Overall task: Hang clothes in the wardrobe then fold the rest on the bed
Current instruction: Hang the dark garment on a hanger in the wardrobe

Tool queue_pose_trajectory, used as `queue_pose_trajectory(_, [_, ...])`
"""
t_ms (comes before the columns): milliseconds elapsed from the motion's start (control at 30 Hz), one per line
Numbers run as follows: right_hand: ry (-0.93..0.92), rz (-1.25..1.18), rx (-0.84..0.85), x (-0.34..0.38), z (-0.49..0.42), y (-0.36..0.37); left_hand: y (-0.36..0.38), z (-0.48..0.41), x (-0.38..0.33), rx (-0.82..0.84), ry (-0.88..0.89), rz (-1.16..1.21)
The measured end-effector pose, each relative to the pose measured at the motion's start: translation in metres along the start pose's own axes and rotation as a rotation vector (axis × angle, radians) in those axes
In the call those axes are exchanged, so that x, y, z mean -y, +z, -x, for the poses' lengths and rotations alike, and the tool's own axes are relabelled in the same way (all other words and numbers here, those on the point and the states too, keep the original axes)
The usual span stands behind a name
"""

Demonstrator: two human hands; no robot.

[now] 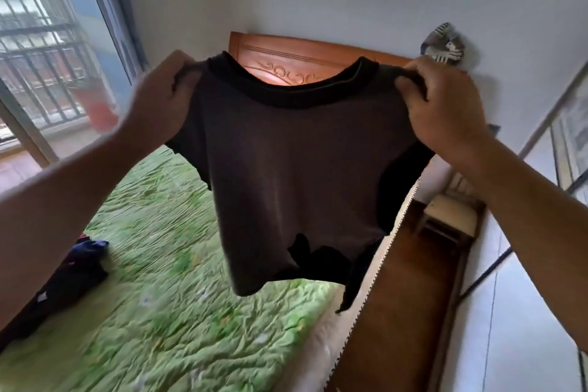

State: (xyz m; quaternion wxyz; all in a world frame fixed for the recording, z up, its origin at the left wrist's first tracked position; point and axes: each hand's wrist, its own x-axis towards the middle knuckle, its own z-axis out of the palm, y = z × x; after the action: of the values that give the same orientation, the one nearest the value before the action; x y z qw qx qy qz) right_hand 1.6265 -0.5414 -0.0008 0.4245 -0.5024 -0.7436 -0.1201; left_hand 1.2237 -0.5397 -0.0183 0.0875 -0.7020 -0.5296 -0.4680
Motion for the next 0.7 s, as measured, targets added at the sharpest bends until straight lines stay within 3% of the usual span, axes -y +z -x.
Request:
queue_pose_trajectory(233, [0.077,0.030,-0.132,-0.035,0.024,-0.076,0.024,-0.023,-0.086,-0.012,0.009,0.128])
queue_pose_trajectory(433, [0.180,-0.009,-0.219,-0.046,0.052,-0.136,0.049,-0.026,-0.166,-0.046,-0.025,0.405])
queue_pose_trajectory(700, [0.334,0.016,-0.291,-0.038,0.095,-0.212,0.110,-0.032,-0.265,0.116,0.177,0.735])
